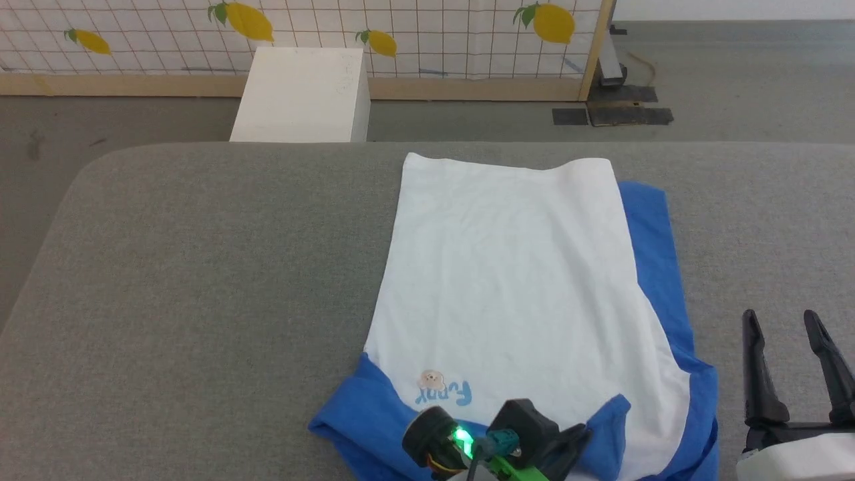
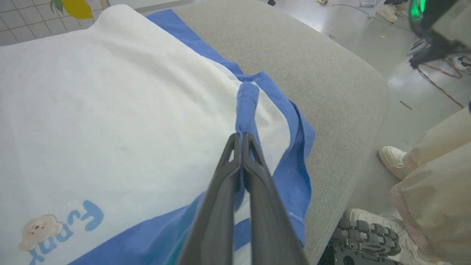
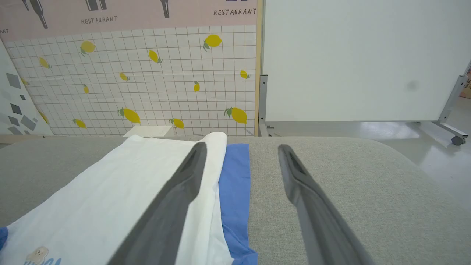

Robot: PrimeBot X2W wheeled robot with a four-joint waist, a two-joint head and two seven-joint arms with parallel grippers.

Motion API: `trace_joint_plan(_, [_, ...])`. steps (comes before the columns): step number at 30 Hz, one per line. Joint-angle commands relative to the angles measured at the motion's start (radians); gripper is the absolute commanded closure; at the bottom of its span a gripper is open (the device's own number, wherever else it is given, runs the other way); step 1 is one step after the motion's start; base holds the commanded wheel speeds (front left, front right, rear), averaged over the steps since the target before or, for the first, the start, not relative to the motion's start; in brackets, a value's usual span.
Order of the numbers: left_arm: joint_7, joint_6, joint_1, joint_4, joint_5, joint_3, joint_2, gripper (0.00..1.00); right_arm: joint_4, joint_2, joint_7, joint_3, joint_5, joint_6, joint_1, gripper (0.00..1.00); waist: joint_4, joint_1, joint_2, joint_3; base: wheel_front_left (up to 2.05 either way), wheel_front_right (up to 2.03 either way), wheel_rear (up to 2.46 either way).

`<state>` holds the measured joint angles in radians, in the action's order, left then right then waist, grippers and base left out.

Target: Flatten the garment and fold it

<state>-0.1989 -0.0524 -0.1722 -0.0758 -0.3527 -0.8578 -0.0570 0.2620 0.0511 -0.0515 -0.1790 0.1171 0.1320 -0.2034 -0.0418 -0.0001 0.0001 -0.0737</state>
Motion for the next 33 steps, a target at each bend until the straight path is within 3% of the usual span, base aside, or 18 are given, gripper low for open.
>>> trace_joint_plan(1, [0.018, -0.005, -0.025, -0.025, -0.015, -0.017, 0.006, 1.00, -0.001, -0.001, -0.002, 0.001, 0.004, -0.001, 0.017, 0.00, 0.006, 0.0001, -0.0001, -0.011, 0.00, 0.00, 0.00])
trace_joint_plan(5, [0.034, 0.003, -0.067, -0.114, -0.061, -0.092, 0.006, 1.00, -0.006, -0.001, -0.006, 0.004, 0.008, -0.001, 0.028, 0.00, 0.008, 0.0001, -0.0001, -0.027, 0.00, 0.00, 0.00])
trace_joint_plan(13, [-0.068, 0.015, -0.137, -0.290, -0.186, -0.213, 0.007, 1.00, -0.024, -0.001, -0.011, 0.010, 0.009, -0.001, 0.053, 0.00, 0.003, 0.0001, -0.0001, -0.042, 0.00, 0.00, 0.00])
trace_joint_plan(14, [-0.078, 0.023, -0.146, -0.307, -0.201, -0.223, 0.007, 0.89, -0.026, -0.001, -0.011, 0.012, 0.009, -0.001, 0.057, 0.00, 0.003, 0.0001, -0.0001, -0.043, 0.00, 0.00, 0.00])
trace_joint_plan(17, [-0.108, 0.039, -0.171, -0.340, -0.243, -0.255, 0.007, 0.67, -0.032, -0.001, -0.011, 0.016, 0.009, -0.001, 0.063, 0.00, 0.001, 0.0001, -0.0001, -0.042, 0.00, 0.00, 0.00])
trace_joint_plan(20, [-0.095, 0.061, -0.189, -0.358, -0.275, -0.272, 0.007, 0.59, -0.037, -0.001, -0.011, 0.021, 0.010, -0.001, 0.065, 0.00, -0.002, 0.0001, -0.0001, -0.038, 0.00, 0.00, 0.00])
trace_joint_plan(21, [-0.083, 0.070, -0.195, -0.361, -0.287, -0.277, 0.007, 0.39, -0.039, -0.001, -0.010, 0.022, 0.011, -0.001, 0.065, 0.00, -0.003, 0.0001, -0.0001, -0.036, 0.00, 0.00, 0.00])
trace_joint_plan(22, [-0.074, 0.074, -0.200, -0.360, -0.299, -0.281, 0.007, 0.00, -0.040, -0.001, -0.010, 0.022, 0.011, -0.001, 0.065, 0.00, -0.004, 0.0001, -0.0001, -0.034, 0.00, 0.00, 0.00])
trace_joint_plan(33, [-0.091, 0.088, -0.251, -0.199, -0.507, -0.242, 0.005, 0.00, -0.034, -0.001, -0.003, -0.001, 0.017, -0.001, 0.038, 0.00, -0.040, 0.0001, -0.0001, -0.002, 0.00, 0.00, 0.00])
